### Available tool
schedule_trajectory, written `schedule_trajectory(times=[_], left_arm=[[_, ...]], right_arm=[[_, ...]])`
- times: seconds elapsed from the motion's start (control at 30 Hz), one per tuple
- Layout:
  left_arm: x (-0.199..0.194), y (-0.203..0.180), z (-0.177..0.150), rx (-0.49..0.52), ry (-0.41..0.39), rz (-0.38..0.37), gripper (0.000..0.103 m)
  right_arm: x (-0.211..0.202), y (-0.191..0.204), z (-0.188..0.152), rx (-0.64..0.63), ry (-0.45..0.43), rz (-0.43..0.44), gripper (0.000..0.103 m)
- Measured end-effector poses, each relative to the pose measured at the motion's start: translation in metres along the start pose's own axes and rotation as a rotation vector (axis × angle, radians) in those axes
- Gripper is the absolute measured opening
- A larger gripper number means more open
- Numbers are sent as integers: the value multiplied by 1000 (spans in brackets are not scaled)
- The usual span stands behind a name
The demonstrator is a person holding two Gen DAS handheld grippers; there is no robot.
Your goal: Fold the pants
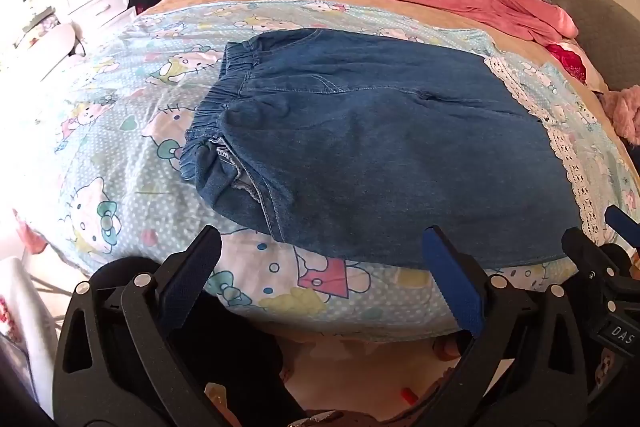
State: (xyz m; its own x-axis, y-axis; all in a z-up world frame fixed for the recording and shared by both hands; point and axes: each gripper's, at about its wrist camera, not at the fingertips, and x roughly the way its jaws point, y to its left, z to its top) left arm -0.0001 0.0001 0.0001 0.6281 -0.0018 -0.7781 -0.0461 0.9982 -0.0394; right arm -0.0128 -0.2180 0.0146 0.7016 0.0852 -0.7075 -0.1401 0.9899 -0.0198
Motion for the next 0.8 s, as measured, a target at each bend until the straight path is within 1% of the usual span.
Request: schedule_trajectory(times=[0.03,0.07,0.37,0.8], left_arm=[[-1,0,0,-2,-2,-5,94],[1,0,0,-6,14,-6,94],[-3,-1,5,2,3,17,94],[-3,1,2,5,-9,17,94]], right_arm=[[0,-3,0,23,-3,20,99],[-1,-4,0,24,-5,19,99],[-1,-2,-4,19,6,17,99],[0,-2,-4,22,4,19,99]])
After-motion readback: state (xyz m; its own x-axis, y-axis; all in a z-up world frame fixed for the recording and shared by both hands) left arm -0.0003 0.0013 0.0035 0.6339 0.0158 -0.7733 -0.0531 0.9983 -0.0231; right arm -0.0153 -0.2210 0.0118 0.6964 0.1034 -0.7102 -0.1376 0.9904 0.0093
